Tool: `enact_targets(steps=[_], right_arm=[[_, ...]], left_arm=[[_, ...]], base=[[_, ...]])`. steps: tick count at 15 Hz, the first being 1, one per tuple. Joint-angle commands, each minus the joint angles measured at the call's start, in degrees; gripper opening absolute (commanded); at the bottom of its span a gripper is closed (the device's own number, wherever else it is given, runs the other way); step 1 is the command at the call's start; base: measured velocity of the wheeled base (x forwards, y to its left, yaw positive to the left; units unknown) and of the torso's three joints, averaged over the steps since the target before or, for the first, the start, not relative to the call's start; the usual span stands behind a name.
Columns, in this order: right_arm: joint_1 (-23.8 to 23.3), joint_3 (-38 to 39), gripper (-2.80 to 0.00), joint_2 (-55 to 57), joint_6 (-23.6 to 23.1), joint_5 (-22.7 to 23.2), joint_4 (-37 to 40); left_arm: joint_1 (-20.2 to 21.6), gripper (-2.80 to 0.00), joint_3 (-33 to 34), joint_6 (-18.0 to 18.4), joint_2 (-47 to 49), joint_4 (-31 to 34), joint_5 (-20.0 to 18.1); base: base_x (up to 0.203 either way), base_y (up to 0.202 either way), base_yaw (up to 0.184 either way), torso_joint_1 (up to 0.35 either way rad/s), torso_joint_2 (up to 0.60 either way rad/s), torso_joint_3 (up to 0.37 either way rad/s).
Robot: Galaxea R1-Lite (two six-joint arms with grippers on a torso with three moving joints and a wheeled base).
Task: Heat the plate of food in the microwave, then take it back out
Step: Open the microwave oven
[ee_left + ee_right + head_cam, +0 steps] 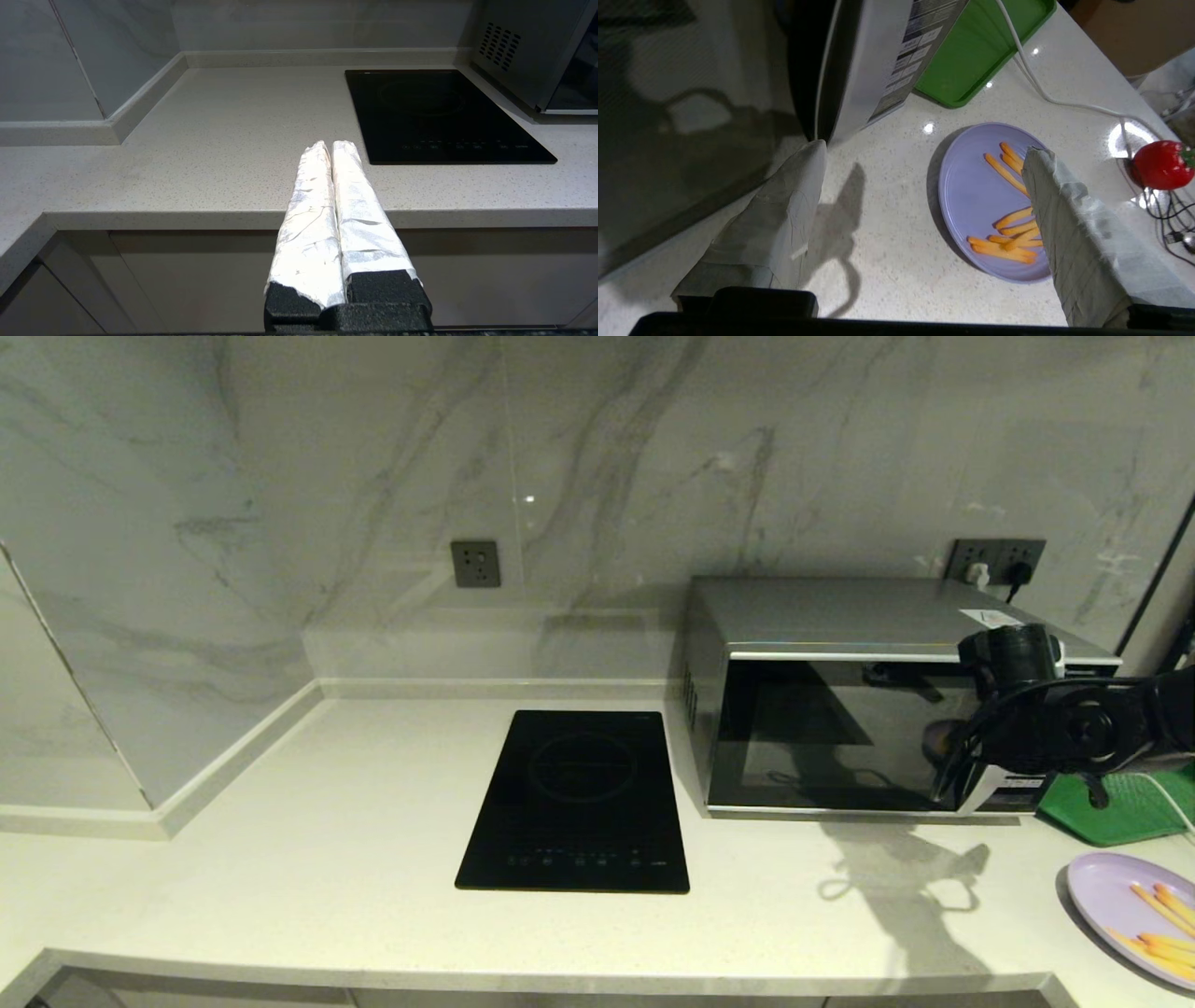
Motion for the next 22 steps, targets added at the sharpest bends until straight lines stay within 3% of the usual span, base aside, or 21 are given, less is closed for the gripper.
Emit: enact_targets(steps=[1,12,22], right_arm=[[-1.39,-2.09,0.0,2.44,0.62,0.22,-0.1],[-2.66,-10.01,0.0,7.49,2.66,0.16,-0.19],[-8.1,-7.23,0.0,6.44,6.14,0.15,-0.3]], left_arm=[[-0.04,-2.8,0.01,0.02,0.0,-0.01,-0.01],[0.05,-2.8,0.01,0.0,0.0,-0.01,-0.01],[-0.03,-2.8,0.01,0.05,0.0,-0.01,-0.01]], base=[[0.0,0.0,0.0,0.0,0.0,0.0],[0.0,0.0,0.0,0.0,0.0,0.0],[0.0,0.0,0.0,0.0,0.0,0.0]])
